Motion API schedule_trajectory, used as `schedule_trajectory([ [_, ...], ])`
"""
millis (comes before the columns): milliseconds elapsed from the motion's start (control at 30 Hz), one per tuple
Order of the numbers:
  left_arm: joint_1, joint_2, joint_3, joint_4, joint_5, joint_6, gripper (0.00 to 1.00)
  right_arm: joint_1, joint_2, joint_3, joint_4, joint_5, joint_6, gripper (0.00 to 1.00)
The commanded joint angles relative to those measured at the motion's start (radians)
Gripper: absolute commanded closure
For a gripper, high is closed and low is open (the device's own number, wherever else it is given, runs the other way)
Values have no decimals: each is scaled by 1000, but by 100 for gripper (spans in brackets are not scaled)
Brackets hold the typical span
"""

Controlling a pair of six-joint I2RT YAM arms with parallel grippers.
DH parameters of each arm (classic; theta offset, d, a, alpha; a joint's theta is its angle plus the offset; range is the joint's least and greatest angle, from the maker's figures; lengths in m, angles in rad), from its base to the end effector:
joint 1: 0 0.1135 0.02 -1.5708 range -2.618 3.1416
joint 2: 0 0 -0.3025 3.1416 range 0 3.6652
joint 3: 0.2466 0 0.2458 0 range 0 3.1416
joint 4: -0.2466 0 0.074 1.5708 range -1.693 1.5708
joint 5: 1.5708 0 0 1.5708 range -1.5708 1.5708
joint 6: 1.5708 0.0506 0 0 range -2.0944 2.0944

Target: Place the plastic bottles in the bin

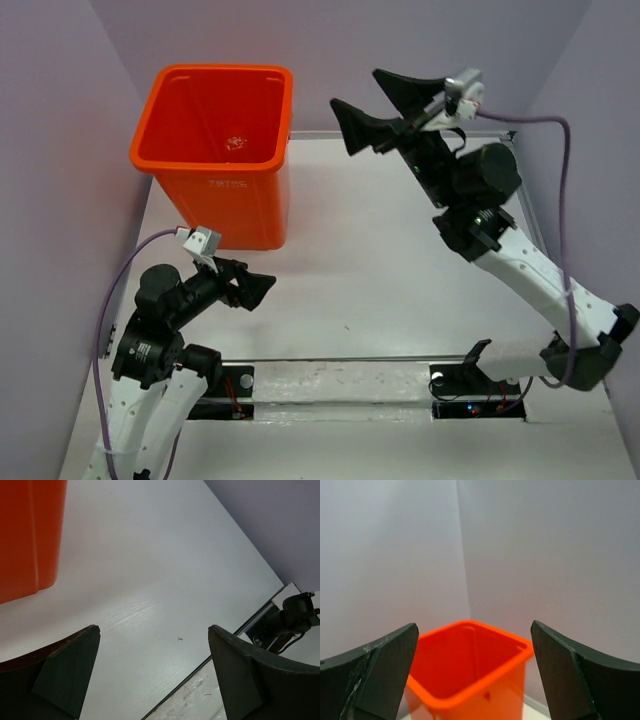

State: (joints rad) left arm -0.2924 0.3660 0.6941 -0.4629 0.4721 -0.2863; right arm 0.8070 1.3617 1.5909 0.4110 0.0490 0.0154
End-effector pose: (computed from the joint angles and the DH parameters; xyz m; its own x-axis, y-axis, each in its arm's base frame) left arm 0.0526 -0.0399 0.3394 -0.3178 -0.1670 -0.9333 0.6239 0.7044 -0.3385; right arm 0.1924 0.1973 0.5964 0.4024 0.4424 -0.8014 -0.7005 0.7125 0.0416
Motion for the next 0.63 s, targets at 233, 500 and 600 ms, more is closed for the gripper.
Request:
schedule_trajectory([
  [233,7,-32,73,283,174,-83,1,-3,-810,-793,-124,290,109,0],
  [500,7,-114,-1,472,95,-188,1,-3,-1101,-1071,-377,419,316,0],
  [600,7,-142,-54,484,76,-226,1,-3,-1135,-1094,-396,420,331,0],
])
